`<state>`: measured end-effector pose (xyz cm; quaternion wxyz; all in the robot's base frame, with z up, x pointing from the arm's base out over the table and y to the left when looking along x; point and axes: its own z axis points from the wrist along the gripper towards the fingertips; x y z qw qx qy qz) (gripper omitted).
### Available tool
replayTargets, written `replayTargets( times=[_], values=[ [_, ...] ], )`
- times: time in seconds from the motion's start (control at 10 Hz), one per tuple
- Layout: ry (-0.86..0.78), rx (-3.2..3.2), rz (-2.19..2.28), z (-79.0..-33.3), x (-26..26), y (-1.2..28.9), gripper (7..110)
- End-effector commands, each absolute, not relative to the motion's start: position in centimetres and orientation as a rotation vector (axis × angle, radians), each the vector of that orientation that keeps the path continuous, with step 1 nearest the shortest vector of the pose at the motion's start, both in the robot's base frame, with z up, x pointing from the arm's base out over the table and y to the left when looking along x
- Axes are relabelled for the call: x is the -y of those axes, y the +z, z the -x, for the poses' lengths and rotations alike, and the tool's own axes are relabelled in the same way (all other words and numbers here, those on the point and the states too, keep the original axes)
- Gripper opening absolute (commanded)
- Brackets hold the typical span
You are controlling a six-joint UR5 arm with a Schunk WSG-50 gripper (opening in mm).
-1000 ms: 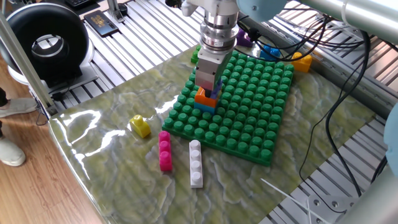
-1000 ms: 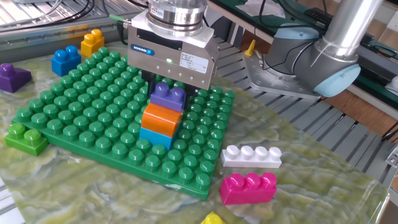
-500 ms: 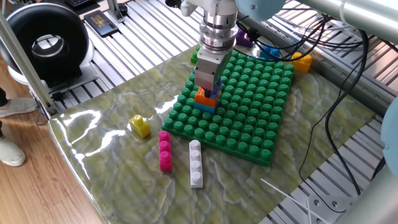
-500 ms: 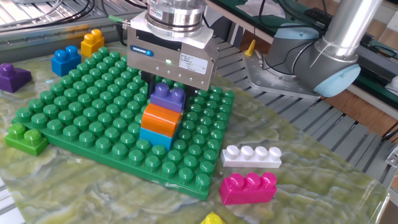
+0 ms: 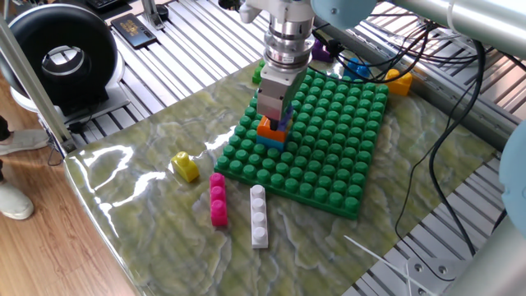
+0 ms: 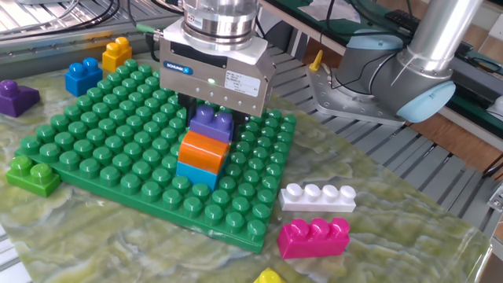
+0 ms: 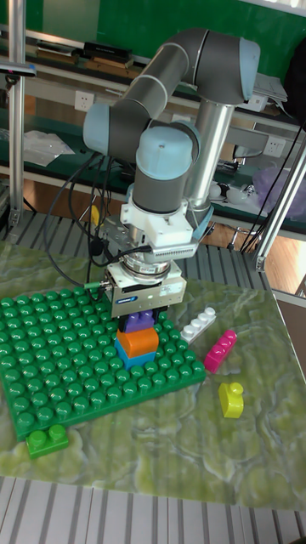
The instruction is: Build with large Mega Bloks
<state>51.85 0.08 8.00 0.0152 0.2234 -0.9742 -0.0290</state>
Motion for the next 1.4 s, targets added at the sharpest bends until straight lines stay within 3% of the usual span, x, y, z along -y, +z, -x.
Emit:
replayTargets(
  times=[0.0, 0.1, 0.2, 0.3, 0.6, 0.9, 1.0, 1.3],
  values=[
    [-0.098, 3.010, -0.703, -51.6, -0.5, 8.6, 7],
    [-0.095, 2.989, -0.694, -51.2, -1.3, 9.2, 44],
    [-0.132, 2.961, -0.737, -51.0, -2.4, 9.6, 44],
    [-0.104, 2.932, -0.798, -50.8, -1.7, 9.5, 107],
    [-0.068, 2.916, -0.789, -50.5, -1.0, 9.8, 107],
    [-0.031, 2.939, -0.774, -51.0, -0.6, 12.9, 107],
    [-0.038, 3.017, -0.733, -52.4, -1.1, 13.4, 88],
    [0.068, 3.165, -0.511, -54.7, 0.4, 14.4, 88]
  ],
)
